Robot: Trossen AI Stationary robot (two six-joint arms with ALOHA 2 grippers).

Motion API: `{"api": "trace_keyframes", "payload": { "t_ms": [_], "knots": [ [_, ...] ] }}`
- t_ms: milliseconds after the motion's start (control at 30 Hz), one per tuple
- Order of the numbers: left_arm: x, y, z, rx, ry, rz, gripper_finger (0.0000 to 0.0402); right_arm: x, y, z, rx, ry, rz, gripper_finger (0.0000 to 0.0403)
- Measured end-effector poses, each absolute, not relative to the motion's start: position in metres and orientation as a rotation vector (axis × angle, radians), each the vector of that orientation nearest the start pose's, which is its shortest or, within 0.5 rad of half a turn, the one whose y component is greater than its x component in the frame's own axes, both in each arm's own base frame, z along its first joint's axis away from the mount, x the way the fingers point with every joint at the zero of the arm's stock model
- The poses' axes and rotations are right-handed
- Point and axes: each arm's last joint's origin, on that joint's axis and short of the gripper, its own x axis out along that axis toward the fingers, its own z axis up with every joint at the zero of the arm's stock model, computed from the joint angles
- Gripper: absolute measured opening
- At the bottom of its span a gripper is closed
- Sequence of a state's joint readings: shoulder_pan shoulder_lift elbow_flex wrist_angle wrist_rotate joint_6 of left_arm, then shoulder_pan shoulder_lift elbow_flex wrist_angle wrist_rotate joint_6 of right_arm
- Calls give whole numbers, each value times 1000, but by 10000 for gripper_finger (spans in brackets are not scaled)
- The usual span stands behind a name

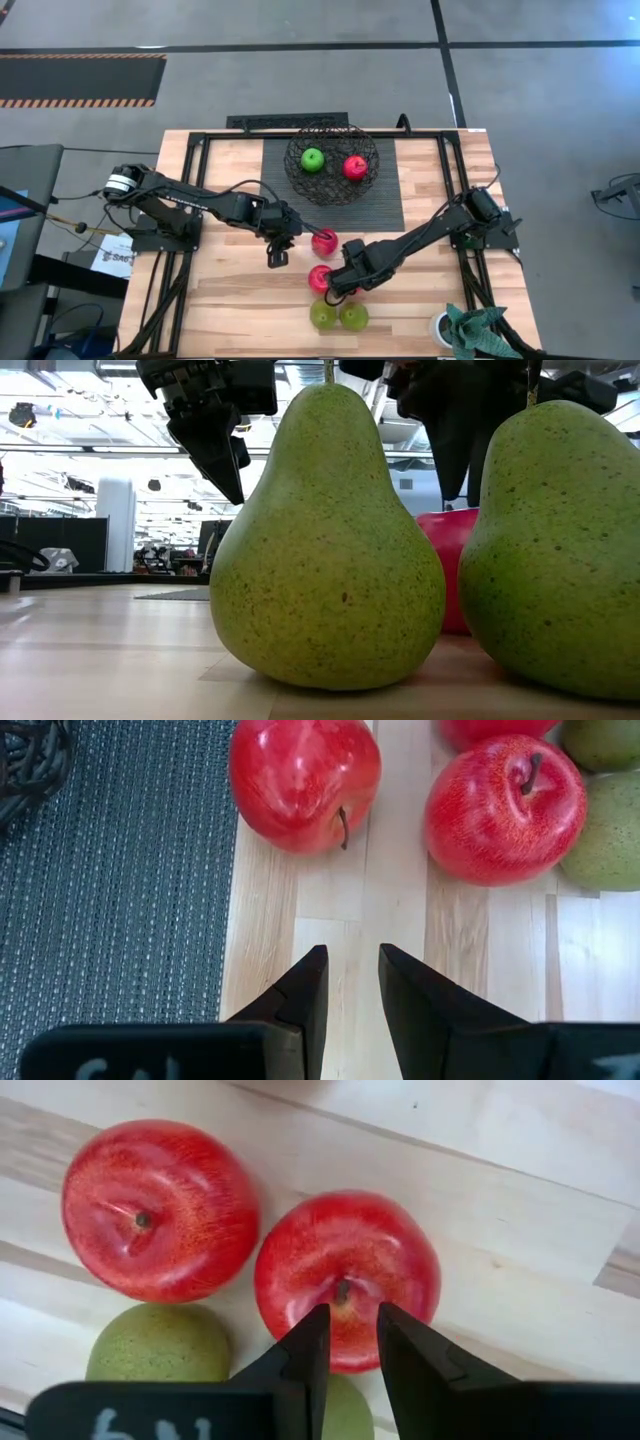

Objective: Build produce basket
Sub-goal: Put the red apple into the black basket

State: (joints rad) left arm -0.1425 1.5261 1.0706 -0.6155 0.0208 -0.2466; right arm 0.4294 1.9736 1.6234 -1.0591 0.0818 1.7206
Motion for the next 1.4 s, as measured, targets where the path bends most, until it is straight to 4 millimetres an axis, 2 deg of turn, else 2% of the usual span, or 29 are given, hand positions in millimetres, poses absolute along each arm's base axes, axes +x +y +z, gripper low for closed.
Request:
{"api": "trace_keyframes", "payload": {
  "t_ms": [333, 1400],
  "knots": [
    [298, -43, 228, -153, 1081, -17, 78, 360, 157, 224, 1072, 1108, -901, 109],
    [298, -43, 228, -153, 1081, -17, 78, 359, 161, 220, 1061, 1114, -902, 109]
  ]
}}
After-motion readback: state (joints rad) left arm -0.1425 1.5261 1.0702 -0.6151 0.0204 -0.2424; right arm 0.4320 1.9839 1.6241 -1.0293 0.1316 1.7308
